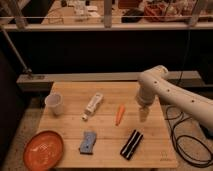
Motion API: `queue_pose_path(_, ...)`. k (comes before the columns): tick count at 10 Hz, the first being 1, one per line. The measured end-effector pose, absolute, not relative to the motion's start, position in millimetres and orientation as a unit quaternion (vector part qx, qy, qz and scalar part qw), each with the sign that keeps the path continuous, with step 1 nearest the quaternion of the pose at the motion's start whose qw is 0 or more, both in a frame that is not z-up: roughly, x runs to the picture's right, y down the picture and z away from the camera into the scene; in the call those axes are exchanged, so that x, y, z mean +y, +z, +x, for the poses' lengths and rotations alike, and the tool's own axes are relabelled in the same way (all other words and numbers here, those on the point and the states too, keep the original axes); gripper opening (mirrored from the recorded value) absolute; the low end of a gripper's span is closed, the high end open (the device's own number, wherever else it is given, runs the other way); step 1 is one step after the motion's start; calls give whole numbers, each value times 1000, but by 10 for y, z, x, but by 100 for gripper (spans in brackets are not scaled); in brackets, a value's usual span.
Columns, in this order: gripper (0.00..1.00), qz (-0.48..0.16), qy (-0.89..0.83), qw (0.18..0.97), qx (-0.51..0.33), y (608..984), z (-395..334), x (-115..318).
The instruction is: Move the arm in a circular motion
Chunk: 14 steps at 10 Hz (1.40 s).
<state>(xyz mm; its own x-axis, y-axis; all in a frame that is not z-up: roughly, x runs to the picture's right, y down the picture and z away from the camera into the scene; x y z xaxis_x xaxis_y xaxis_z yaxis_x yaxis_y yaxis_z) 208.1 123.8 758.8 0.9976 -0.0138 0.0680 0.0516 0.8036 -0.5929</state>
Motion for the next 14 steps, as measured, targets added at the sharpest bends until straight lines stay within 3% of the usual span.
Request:
queue_pose_path(5, 80, -308, -60, 948, -53, 6523, 1922, 1776)
queue_pose_path(11, 80, -287, -230, 917, -155, 6414, 551, 1665)
queue_pose_path(14, 80, -271, -305, 895, -182, 6572, -141, 1452)
